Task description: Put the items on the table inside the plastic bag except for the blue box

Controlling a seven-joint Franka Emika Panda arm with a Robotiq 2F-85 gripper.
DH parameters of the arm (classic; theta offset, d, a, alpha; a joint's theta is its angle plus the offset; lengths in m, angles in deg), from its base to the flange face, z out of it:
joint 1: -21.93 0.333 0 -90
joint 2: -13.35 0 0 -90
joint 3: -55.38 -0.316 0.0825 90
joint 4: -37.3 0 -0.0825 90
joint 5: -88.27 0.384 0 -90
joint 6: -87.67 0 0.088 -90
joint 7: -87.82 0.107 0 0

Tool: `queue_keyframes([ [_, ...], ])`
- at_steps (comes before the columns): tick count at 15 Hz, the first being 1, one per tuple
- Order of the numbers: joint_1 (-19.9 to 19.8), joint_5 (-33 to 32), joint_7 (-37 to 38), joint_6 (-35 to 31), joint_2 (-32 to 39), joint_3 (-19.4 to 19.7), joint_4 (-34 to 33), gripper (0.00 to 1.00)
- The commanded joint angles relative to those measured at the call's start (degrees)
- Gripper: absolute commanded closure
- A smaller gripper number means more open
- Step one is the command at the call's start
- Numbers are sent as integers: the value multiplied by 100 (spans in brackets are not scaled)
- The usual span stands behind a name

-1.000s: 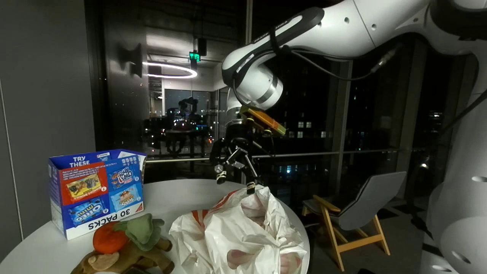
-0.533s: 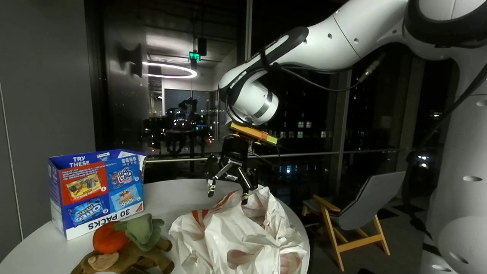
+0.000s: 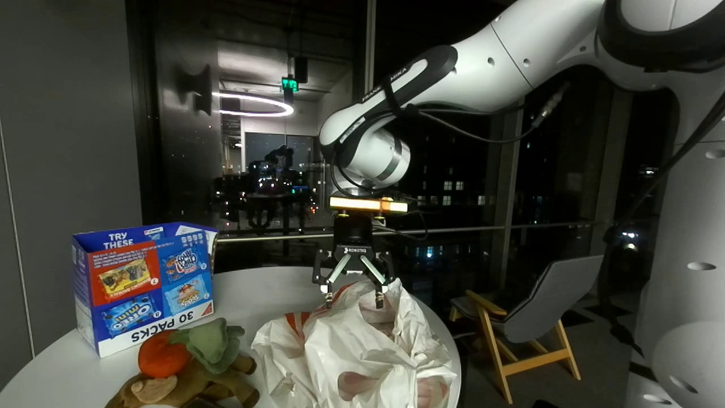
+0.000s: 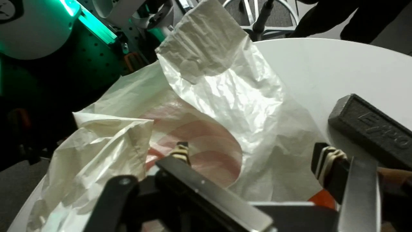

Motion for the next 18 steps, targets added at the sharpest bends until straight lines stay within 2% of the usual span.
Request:
queue_keyframes([
  [1, -34, 45, 143, -88, 120, -45, -160, 32],
  [4, -39, 149, 70, -387, 166, -32, -165, 58],
  [9, -47, 112, -16, -708, 421, -12, -369, 95],
  [11, -46, -97, 77, -891, 680, 6, -629, 100],
  [14, -19, -258, 83, -1163, 1100, 29, -1160, 99],
  [18, 88, -821, 172, -1495, 1689, 60, -1971, 99],
])
